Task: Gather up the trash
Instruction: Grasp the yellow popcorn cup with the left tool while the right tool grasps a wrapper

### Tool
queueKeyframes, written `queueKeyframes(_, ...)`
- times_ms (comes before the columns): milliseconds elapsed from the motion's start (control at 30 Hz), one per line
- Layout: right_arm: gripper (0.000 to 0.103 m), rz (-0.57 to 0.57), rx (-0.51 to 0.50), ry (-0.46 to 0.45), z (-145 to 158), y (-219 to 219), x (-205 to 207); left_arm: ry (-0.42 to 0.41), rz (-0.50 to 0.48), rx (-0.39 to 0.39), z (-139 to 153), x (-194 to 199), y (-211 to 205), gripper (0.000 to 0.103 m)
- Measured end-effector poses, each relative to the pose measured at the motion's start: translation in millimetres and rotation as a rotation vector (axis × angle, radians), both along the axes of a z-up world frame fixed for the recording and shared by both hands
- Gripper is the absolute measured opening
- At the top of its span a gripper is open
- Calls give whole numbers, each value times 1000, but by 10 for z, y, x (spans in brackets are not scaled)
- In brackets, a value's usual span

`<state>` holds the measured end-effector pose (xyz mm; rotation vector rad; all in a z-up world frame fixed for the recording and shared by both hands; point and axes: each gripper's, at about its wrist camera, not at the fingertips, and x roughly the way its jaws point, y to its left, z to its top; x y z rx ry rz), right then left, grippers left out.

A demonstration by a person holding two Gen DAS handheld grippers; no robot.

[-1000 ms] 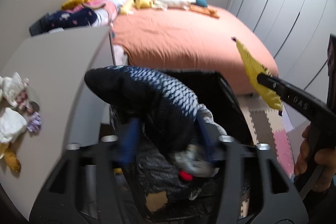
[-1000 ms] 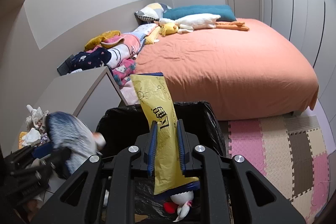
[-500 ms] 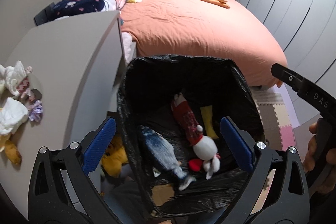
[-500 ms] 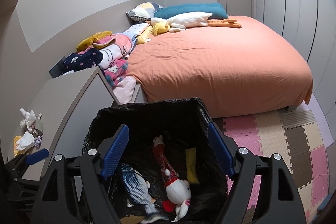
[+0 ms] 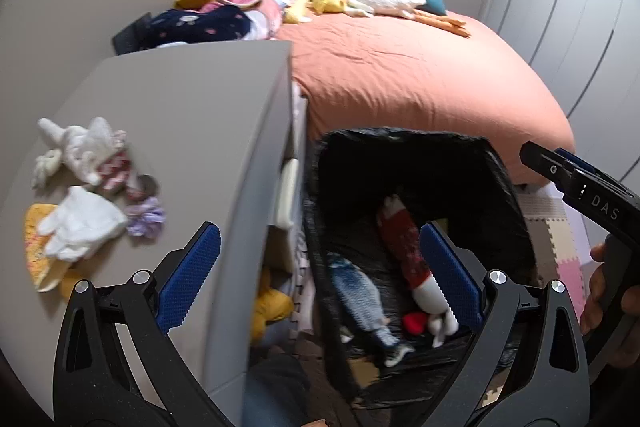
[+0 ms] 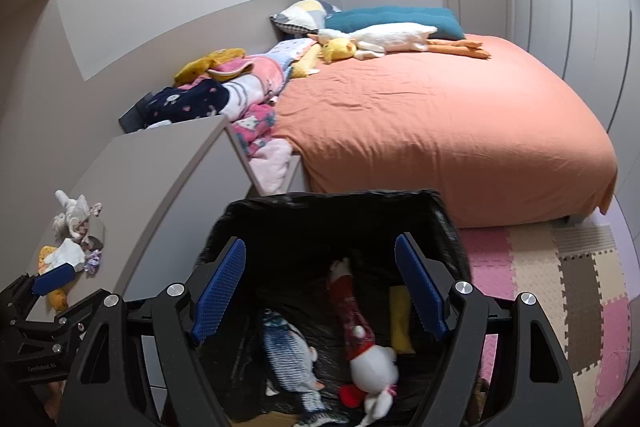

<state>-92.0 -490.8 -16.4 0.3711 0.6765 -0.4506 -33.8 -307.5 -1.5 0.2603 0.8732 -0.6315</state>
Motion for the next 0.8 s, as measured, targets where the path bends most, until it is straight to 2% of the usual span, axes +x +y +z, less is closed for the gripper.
queueKeyframes(433, 78, 166, 11, 7, -3, 644, 635, -43, 146, 4, 168, 335, 791, 96)
queueKeyframes(800, 78, 312, 9, 19, -33, 1301, 1152, -51, 274, 21, 180, 597, 1555, 96)
